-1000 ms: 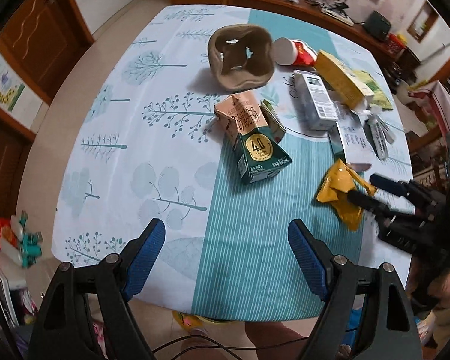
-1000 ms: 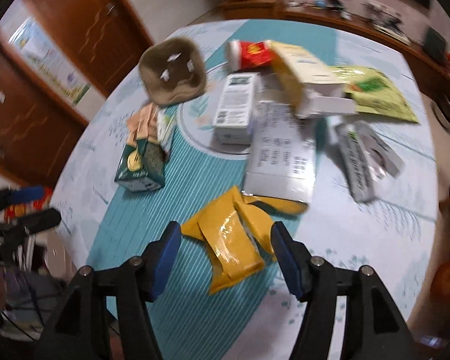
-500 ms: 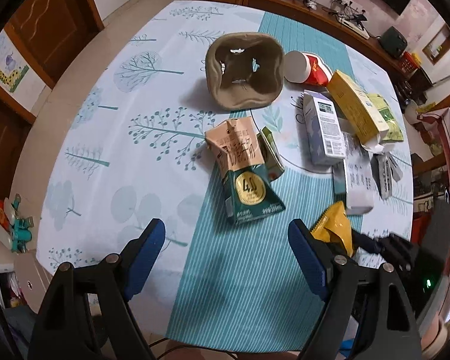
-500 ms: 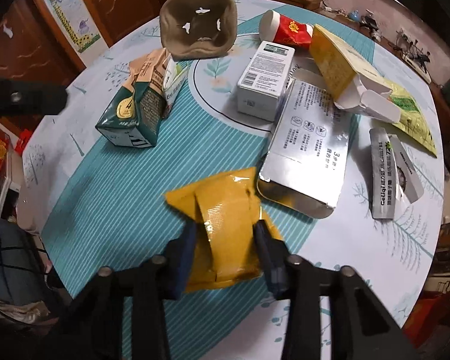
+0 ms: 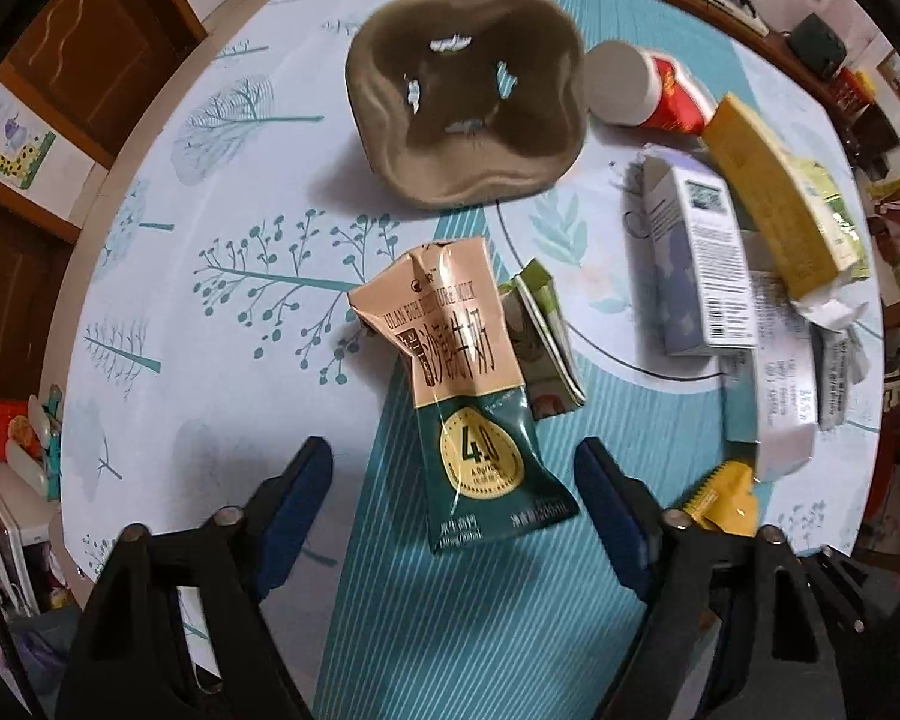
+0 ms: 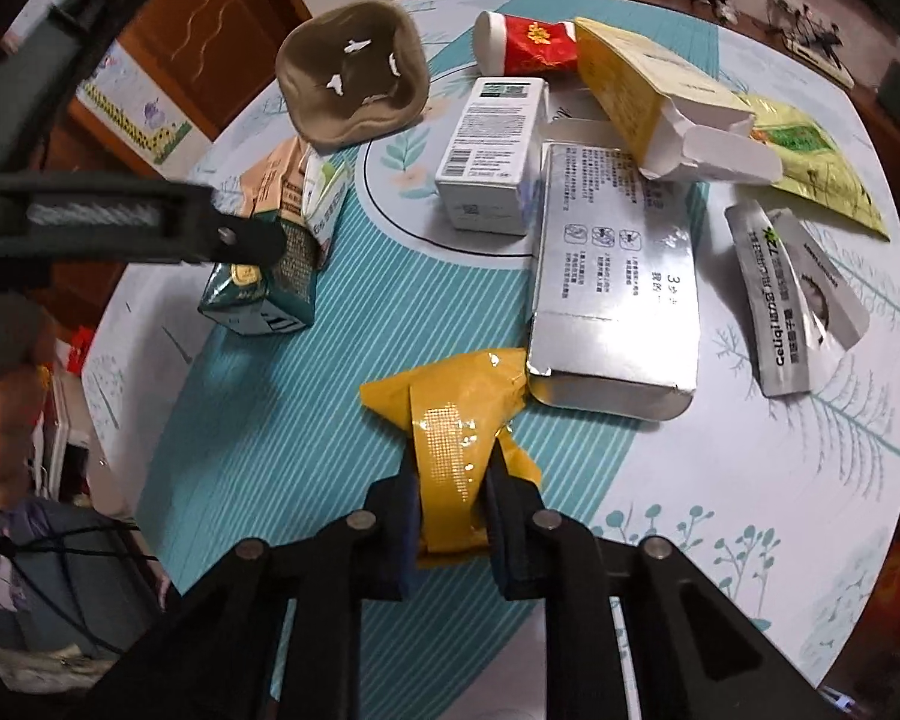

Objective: Collect trash
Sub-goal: 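Grasp the yellow wrapper with the right tool while the left tool grasps the milk carton, then carry the yellow wrapper and milk carton down over the floor bin with both tools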

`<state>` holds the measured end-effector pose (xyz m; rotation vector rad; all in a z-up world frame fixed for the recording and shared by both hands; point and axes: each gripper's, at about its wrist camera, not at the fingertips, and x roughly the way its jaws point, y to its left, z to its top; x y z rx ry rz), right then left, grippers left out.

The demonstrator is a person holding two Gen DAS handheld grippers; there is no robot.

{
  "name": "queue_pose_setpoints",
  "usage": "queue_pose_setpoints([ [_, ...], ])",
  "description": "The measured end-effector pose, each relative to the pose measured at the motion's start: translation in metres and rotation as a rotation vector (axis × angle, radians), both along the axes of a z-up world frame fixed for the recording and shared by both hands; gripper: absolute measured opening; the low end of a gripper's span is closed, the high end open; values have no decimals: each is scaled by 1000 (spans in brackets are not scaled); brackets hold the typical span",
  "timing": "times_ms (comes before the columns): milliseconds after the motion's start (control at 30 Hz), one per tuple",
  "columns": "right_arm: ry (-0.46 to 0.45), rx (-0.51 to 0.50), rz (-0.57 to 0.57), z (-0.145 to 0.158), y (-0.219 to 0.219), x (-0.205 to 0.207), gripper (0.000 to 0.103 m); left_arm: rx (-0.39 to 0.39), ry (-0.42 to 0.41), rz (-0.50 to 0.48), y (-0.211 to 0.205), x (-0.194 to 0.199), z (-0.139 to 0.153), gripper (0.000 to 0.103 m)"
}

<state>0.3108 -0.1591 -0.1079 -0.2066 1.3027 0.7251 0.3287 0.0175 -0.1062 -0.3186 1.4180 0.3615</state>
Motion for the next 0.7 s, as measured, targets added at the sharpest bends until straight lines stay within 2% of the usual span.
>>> queue_pose_setpoints([
  [100,6,14,-7,1,-2,0,17,-41,26,2,1,2,-9,45],
  [267,18,43,-16,3,-5,0,15,-62,0,21,7,-4,-7,44],
  [467,21,87,-39,13,-4,-4,14,-78,-31,30,17,-30,7,43],
  [700,21,136,-87,31,-7,-17,14,-43,-89,-61,11,-72,41,43],
])
